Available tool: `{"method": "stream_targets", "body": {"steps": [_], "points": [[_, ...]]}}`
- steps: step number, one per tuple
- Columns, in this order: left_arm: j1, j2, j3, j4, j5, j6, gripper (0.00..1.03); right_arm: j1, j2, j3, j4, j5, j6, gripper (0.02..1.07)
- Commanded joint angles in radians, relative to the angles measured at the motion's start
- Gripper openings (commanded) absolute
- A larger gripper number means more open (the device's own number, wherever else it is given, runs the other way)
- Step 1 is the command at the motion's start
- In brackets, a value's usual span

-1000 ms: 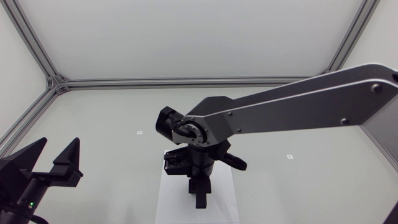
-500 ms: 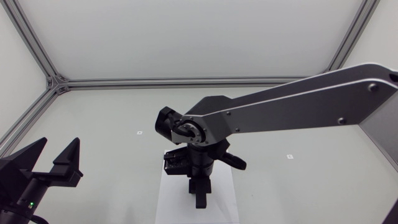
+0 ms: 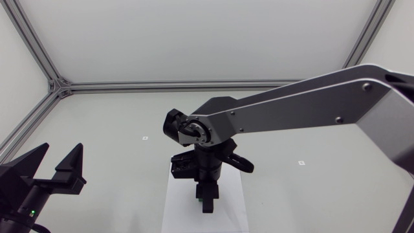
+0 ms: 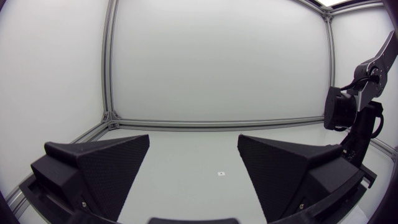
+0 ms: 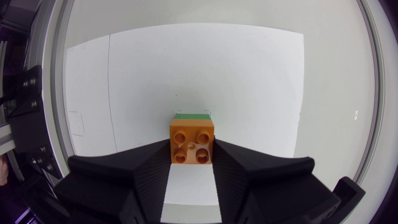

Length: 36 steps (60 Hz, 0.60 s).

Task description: Pick up the orange 2x2 brick with the right arm and stack it on top of the green 2x2 brick in the center

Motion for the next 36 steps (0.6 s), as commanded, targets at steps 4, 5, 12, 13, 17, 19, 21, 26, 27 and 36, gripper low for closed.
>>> {"method": "stream_targets", "body": {"steps": [4, 5, 12, 13, 17, 19, 21, 26, 27, 36], "points": [[0.003, -0.008, -0.041, -0.015, 0.004, 0.013, 0.99, -0.020, 0.103, -0.082, -0.026, -0.015, -0.034, 0.10], [0.003, -0.008, -0.041, -0.015, 0.004, 0.013, 0.99, -0.022, 0.101, -0.088, -0.022, -0.015, -0.034, 0.10], [0.003, -0.008, -0.041, -0.013, 0.004, 0.013, 0.99, -0.015, 0.097, -0.115, 0.009, -0.013, -0.035, 0.10], [0.003, -0.008, -0.041, -0.013, 0.004, 0.013, 0.99, -0.014, 0.097, -0.117, 0.009, -0.012, -0.034, 0.10], [0.003, -0.008, -0.041, -0.013, 0.004, 0.013, 0.99, -0.008, 0.100, -0.123, 0.026, 0.015, -0.015, 0.10], [0.003, -0.008, -0.041, -0.013, 0.004, 0.013, 0.99, 0.000, 0.103, -0.129, 0.038, 0.038, -0.006, 0.10], [0.003, -0.008, -0.041, -0.015, 0.004, 0.013, 0.99, 0.006, 0.101, -0.132, 0.041, 0.038, -0.001, 0.10], [0.003, -0.008, -0.041, -0.015, 0.004, 0.013, 0.99, 0.012, 0.100, -0.132, 0.047, 0.042, 0.011, 0.10], [0.003, -0.008, -0.041, -0.013, 0.004, 0.013, 0.99, 0.014, 0.100, -0.131, 0.047, 0.042, 0.014, 0.10], [0.003, -0.008, -0.041, -0.015, 0.004, 0.013, 0.99, 0.012, 0.095, -0.108, 0.043, 0.039, 0.029, 0.10]]}}
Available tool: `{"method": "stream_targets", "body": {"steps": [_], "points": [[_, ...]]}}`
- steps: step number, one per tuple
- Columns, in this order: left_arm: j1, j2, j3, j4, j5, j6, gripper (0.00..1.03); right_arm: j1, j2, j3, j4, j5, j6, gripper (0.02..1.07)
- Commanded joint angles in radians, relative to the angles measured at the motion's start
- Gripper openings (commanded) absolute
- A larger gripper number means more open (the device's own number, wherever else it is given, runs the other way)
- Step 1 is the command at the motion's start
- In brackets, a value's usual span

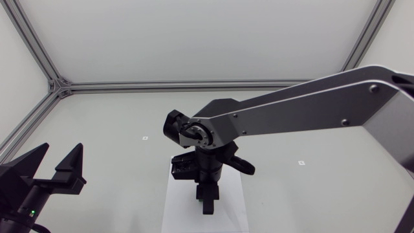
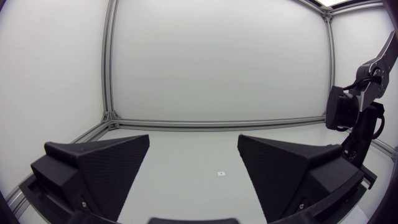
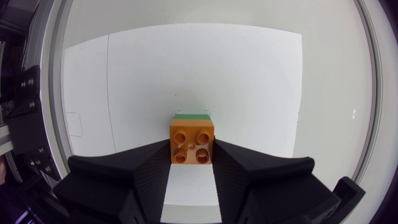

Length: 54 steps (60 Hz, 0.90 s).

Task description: Pick up the orange 2x2 brick with the right arm and stack it on top of the green 2x2 brick in the center

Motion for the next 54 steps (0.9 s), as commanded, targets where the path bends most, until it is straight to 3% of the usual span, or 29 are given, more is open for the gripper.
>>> {"method": "stream_targets", "body": {"steps": [1, 54], "points": [[0.003, -0.008, -0.041, -0.015, 0.004, 0.013, 0.99, 0.005, 0.106, -0.074, 0.008, 0.022, 0.023, 0.10], [0.003, -0.008, -0.041, -0.015, 0.004, 0.013, 0.99, 0.030, 0.066, -0.071, 0.014, -0.004, 0.033, 0.10]]}}
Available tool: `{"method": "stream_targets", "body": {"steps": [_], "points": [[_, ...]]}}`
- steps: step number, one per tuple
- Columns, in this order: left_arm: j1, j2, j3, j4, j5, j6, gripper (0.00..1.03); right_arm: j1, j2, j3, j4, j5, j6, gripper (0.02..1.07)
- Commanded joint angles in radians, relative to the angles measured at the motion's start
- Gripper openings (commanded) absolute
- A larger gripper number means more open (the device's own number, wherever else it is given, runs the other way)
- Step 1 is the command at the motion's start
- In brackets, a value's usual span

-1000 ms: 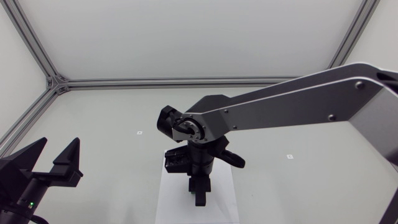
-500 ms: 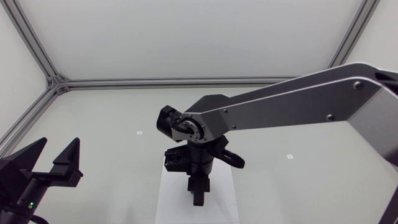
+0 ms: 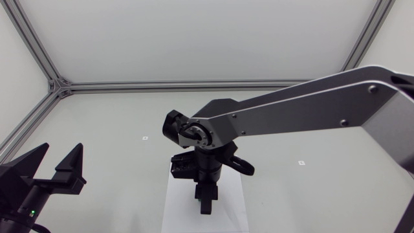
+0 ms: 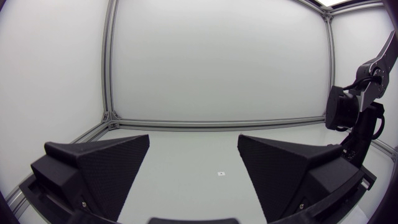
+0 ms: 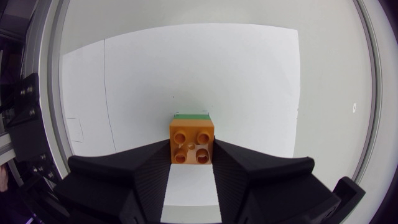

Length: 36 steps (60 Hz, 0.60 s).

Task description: Pick up the orange 2x2 brick with the right arm and stack it on top of the green 2x2 brick in the center

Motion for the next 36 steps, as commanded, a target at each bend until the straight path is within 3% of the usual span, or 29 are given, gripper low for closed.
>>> {"method": "stream_targets", "body": {"steps": [1, 36], "points": [[0.003, -0.008, -0.041, -0.013, 0.004, 0.013, 0.99, 0.022, 0.070, -0.080, 0.015, 0.000, -0.017, 0.10], [0.003, -0.008, -0.041, -0.013, 0.004, 0.013, 0.99, 0.033, 0.052, -0.073, -0.002, 0.006, -0.061, 0.10]]}}
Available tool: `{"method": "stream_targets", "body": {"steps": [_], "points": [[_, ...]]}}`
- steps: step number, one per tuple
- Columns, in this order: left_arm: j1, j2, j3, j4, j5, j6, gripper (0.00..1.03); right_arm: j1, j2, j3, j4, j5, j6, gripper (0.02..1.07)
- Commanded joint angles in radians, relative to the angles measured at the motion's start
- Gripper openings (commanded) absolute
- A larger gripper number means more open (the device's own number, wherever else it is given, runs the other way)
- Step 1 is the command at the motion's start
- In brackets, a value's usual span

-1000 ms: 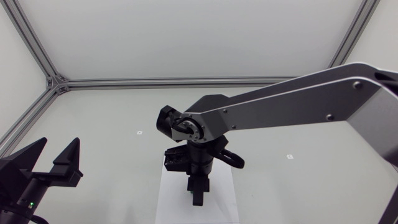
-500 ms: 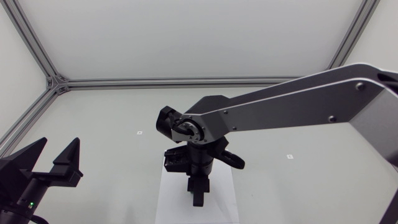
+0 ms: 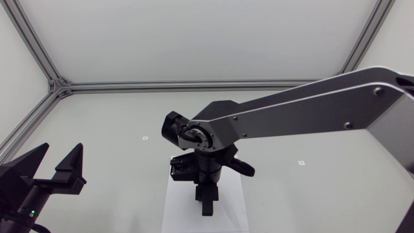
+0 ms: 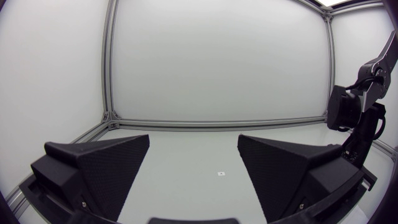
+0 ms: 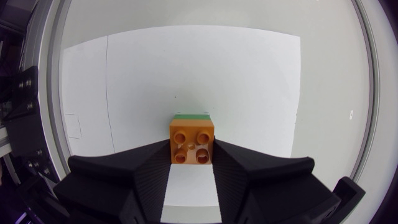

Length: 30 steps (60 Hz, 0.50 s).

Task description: Pick up the orange 2x2 brick with the right arm and stack it on top of the green 2x2 brick in the center

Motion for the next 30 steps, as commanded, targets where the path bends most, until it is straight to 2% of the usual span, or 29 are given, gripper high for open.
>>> {"method": "stream_targets", "body": {"steps": [1, 30], "points": [[0.003, -0.008, -0.041, -0.014, 0.004, 0.013, 0.99, 0.021, 0.064, -0.055, -0.024, -0.005, -0.027, 0.10], [0.003, -0.008, -0.041, -0.014, 0.004, 0.013, 0.99, 0.010, 0.046, -0.004, -0.084, -0.008, -0.021, 0.10]]}}
